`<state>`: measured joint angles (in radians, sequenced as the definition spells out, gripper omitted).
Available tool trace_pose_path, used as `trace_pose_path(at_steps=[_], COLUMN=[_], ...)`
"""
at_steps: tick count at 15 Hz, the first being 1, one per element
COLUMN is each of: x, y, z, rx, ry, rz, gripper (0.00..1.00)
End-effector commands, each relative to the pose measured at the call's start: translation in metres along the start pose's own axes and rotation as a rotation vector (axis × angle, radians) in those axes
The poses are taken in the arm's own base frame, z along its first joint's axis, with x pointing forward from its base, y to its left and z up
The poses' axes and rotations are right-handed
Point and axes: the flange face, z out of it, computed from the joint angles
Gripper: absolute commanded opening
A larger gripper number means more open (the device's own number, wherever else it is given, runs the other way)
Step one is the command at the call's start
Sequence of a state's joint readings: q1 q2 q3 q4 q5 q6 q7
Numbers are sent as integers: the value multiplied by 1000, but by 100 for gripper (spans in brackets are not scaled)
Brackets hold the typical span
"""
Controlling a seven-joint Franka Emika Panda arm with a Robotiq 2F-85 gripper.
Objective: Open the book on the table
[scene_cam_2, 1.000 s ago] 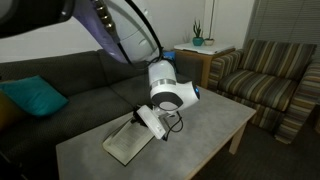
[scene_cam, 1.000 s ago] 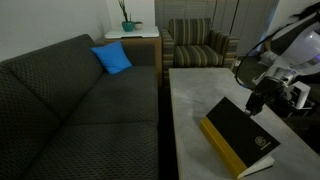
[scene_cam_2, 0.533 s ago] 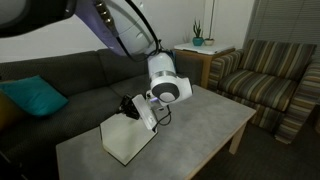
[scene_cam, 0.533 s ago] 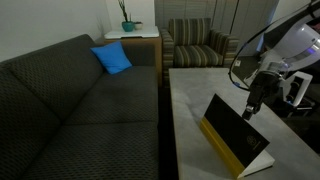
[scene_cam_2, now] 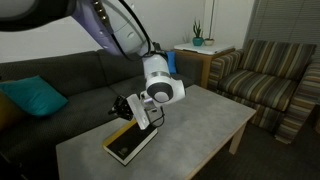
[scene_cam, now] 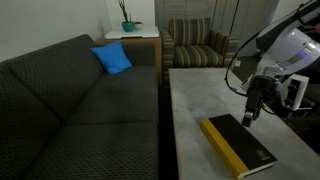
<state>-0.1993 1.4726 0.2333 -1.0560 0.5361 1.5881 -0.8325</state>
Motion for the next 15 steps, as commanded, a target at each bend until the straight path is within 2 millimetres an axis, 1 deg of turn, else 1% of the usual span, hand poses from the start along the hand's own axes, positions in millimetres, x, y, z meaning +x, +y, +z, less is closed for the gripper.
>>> trace_pose_path(at_steps=[1, 4, 7, 12, 13, 15], x=[0, 3, 6, -2, -4, -8], y=[16, 26, 37, 62, 66, 72], z=[-5, -12, -24, -55, -60, -64], rx=[-169, -338, -512, -777, -810, -851], ry=[-41, -82, -86, -22, -6, 26], rz=[66, 70, 79, 166, 187, 231], gripper=[0, 0, 0, 0, 0, 0])
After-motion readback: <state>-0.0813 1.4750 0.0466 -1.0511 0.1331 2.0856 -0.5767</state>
